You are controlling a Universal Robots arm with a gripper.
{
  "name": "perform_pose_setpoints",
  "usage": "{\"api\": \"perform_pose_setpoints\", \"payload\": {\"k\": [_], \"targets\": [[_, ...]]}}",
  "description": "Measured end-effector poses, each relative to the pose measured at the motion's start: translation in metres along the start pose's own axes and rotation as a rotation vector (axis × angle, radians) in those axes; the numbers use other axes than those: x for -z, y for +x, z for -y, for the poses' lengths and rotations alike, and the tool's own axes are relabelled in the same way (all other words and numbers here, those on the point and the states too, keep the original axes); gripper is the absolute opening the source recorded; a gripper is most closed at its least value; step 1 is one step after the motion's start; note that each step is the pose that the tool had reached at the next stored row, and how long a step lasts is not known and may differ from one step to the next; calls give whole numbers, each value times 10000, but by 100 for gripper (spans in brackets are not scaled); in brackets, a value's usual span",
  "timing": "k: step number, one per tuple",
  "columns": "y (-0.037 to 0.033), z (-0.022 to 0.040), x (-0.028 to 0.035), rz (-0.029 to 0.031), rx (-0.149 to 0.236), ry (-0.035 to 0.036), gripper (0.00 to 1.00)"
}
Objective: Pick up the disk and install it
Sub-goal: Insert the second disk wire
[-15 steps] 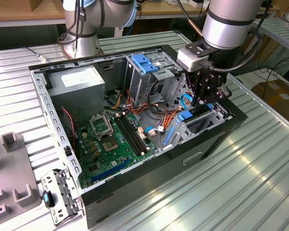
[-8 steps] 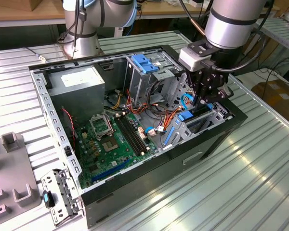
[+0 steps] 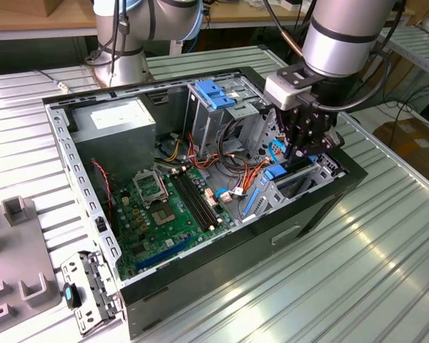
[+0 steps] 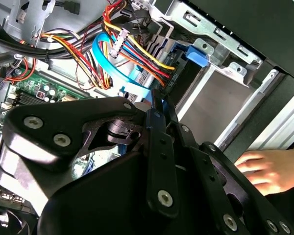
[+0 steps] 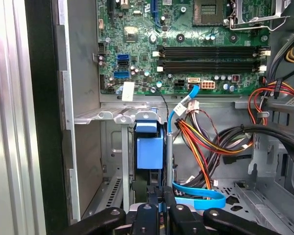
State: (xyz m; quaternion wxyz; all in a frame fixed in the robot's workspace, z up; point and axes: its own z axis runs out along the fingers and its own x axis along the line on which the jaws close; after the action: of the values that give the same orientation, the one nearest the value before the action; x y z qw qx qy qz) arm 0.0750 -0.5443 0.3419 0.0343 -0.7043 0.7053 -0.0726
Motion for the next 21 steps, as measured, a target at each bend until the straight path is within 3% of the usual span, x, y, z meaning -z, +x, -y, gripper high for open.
{"api": "perform_pose_setpoints", "payload": {"k": [11, 12, 18, 21], "targets": [[5, -3, -18, 20, -3, 0, 17], [5, -1, -9, 19, -2, 1, 24], [11, 17, 106, 17, -2, 6, 24], [11, 16, 106, 19, -3, 12, 22]]}}
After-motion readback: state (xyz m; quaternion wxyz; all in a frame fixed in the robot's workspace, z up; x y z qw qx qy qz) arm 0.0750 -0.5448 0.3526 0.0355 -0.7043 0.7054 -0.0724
